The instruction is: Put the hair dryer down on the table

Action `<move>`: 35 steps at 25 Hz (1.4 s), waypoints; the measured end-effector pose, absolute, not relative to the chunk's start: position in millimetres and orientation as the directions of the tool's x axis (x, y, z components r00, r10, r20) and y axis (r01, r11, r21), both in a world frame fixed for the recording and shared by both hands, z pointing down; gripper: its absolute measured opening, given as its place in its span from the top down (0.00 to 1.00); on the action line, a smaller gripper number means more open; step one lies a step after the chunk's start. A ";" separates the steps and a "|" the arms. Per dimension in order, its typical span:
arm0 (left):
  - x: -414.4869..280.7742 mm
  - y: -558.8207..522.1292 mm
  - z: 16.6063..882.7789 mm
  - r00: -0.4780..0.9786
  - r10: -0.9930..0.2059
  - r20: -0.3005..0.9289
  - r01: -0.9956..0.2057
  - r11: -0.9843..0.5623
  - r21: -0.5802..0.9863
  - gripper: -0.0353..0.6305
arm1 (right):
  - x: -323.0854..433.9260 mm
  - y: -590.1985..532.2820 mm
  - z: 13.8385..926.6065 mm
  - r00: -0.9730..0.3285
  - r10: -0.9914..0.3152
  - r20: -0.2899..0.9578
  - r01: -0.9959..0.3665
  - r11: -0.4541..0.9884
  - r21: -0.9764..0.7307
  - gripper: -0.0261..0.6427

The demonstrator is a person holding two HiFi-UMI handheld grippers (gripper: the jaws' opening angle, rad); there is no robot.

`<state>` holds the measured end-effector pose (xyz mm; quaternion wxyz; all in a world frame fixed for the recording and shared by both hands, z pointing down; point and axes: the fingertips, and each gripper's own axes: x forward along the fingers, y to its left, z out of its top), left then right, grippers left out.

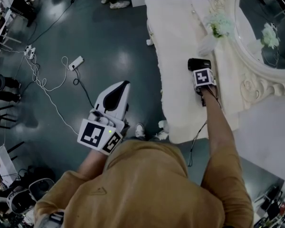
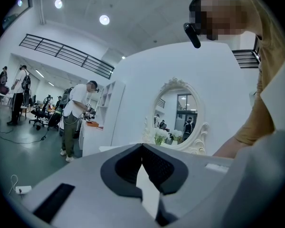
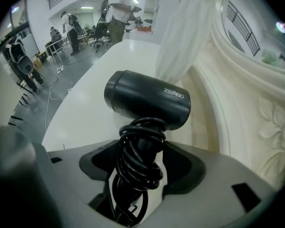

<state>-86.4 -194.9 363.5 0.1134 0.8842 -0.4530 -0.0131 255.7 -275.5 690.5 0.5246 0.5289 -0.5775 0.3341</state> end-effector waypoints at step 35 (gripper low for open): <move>-79.6 -172.8 333.9 0.680 -0.733 -0.021 -0.722 -0.674 0.156 0.94 | 235.1 -223.3 512.8 0.155 -0.822 0.548 -0.880 0.137 0.454 0.96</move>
